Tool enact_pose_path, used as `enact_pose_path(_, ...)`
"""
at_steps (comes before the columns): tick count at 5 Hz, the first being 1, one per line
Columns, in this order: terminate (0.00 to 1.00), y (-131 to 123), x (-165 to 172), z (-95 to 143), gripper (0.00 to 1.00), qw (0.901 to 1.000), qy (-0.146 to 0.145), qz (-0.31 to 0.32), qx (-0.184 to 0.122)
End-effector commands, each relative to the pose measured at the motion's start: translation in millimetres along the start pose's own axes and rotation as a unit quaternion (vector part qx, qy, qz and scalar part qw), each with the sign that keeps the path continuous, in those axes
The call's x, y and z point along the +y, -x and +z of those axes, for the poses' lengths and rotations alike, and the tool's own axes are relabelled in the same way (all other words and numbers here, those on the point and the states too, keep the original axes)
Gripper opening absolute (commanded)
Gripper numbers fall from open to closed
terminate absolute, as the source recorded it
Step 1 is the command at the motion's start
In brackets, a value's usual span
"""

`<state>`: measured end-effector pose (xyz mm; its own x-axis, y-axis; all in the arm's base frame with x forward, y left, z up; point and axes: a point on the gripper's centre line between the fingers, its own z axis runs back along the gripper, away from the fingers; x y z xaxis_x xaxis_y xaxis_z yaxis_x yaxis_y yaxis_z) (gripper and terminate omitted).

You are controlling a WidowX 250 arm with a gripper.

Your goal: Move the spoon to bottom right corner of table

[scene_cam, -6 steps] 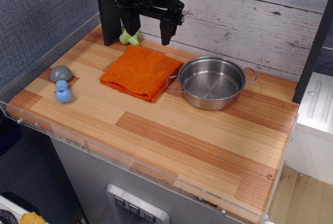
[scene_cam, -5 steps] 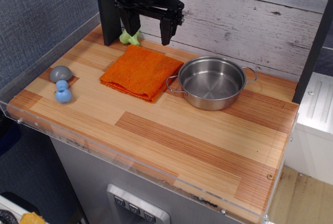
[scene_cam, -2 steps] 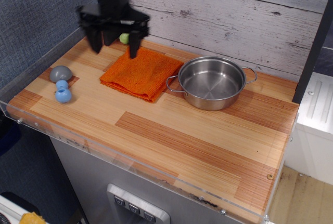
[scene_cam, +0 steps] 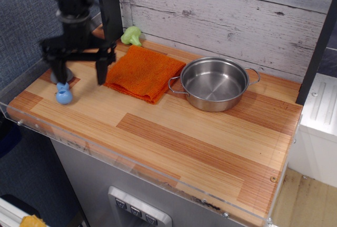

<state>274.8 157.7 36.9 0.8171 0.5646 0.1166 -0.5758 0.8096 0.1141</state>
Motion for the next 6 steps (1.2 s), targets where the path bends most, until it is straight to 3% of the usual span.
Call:
enact_pose_path(1, 0.0, 19.5, 11.2, 2.6, 1.0, 0.9991, -0.008, 0.035, -0.023)
enact_pose_path(6, 0.0, 20.4, 46.9, -26.0, 1.0, 0.9984, -0.042, 0.038, -0.006)
